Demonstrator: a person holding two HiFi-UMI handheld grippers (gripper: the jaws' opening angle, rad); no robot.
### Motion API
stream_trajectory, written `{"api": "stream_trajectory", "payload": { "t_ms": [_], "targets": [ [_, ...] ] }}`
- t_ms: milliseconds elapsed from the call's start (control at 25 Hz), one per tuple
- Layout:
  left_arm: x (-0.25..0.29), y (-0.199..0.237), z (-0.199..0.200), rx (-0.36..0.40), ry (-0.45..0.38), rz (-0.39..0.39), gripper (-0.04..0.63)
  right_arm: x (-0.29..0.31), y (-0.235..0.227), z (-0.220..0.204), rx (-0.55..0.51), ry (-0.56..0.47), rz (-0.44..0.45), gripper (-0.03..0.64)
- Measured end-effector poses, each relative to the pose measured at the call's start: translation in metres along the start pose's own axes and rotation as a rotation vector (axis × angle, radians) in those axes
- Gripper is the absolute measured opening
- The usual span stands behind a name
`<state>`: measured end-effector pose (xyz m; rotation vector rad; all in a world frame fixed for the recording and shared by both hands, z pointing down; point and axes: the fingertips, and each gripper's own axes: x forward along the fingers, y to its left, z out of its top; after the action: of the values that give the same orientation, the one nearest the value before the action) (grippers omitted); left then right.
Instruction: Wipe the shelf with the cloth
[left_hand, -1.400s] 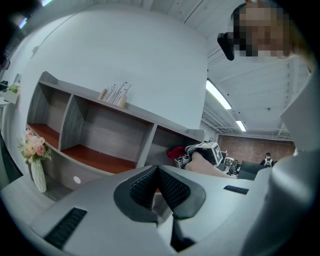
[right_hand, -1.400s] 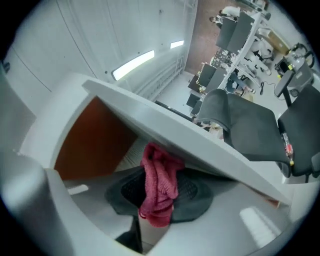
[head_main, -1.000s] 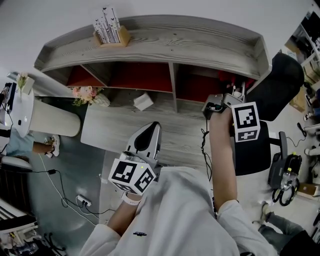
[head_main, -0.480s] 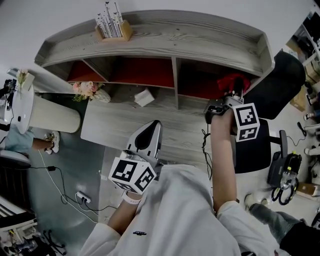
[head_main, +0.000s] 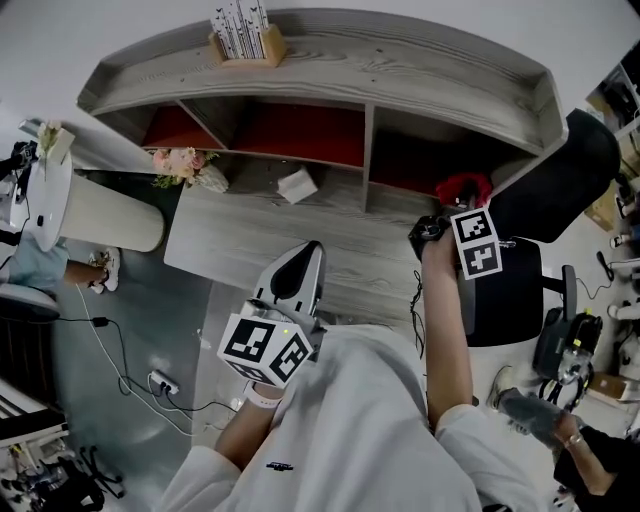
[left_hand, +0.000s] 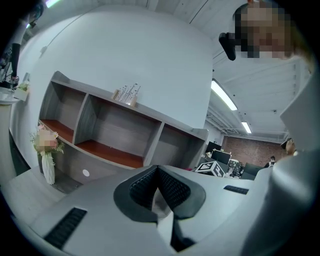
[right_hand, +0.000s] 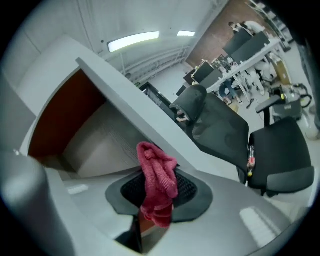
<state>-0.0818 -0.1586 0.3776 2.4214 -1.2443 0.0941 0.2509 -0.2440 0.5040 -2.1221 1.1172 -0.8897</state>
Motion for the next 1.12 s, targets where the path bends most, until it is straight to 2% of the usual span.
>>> {"api": "stream_trajectory", "payload": {
  "t_ms": [200,360,560,760,880,1000,1120],
  "targets": [
    [-0.001,0.004,-0.003,-0.009,0.006,0.002,0.006,0.007,-0.014,-0.025,-0.347,0.058,-0.08,0.112],
    [0.003,0.002,-0.006,-0.009,0.013,-0.014,0.006,0.013,0.005,-0.048,-0.575,0.14,-0.034,0.11],
    [0.006,0.003,-0.006,-0.017,0.016,-0.011,0.006,0.01,0.041,-0.092,-0.688,0.251,0.089,0.11],
    [0.006,0.006,-0.003,-0.003,0.012,-0.004,0.006,0.013,0.071,-0.13,-0.742,0.402,0.205,0.11],
    [0.006,0.005,-0.004,-0.008,0.013,-0.003,0.006,0.012,0.092,-0.155,-0.795,0.512,0.319,0.11],
    [0.007,-0.001,-0.006,-0.005,0.019,-0.012,0.006,0.011,0.112,-0.178,-0.92,0.625,0.446,0.11],
    [0.007,-0.003,-0.005,0.004,0.018,-0.016,0.006,0.024,0.12,-0.179,-1.05,0.668,0.491,0.11]
  ]
}}
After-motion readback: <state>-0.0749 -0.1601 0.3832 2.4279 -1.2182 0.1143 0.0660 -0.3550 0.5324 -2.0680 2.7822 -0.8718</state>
